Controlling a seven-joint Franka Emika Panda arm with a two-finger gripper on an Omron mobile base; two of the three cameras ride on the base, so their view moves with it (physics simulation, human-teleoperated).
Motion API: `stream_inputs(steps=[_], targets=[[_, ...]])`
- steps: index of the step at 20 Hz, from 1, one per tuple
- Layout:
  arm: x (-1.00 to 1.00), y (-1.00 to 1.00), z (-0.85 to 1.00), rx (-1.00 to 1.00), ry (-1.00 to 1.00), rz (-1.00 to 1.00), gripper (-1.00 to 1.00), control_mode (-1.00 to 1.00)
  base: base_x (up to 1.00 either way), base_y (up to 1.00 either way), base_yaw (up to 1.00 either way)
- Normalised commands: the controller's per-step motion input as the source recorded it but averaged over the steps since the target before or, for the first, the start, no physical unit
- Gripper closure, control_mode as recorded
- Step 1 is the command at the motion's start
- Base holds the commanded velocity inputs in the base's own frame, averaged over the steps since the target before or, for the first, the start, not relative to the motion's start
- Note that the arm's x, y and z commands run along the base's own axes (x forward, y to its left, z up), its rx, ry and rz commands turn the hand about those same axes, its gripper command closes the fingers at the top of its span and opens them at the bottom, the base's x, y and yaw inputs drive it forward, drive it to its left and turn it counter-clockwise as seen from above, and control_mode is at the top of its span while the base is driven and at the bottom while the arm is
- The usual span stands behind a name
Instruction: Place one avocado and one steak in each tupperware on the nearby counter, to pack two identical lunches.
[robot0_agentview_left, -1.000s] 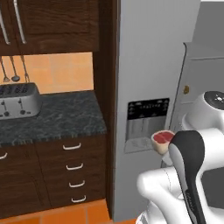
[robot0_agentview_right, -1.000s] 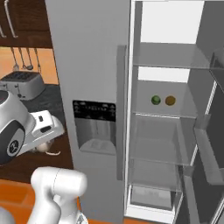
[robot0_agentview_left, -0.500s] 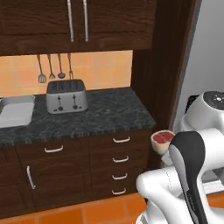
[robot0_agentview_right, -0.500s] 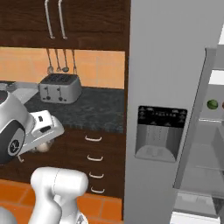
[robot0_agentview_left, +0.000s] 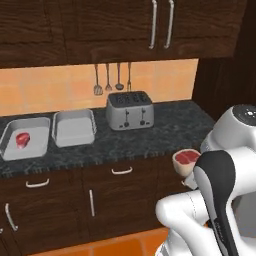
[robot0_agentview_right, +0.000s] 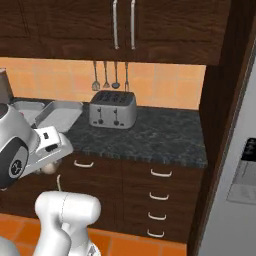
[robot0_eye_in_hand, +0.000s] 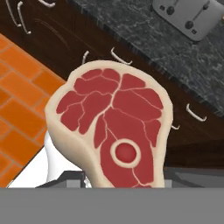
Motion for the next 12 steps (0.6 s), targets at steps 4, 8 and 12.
stream_inputs(steps=[4,8,12], targets=[[0.0,0.0,0.0,0.0,0.0,0.0,1.0,1.0,0.65,1.0,-0.04],[0.0,0.0,0.0,0.0,0.0,0.0,1.0,1.0,0.72,1.0,-0.06],[0.0,0.0,0.0,0.0,0.0,0.0,1.0,1.0,0.75,1.0,-0.08]])
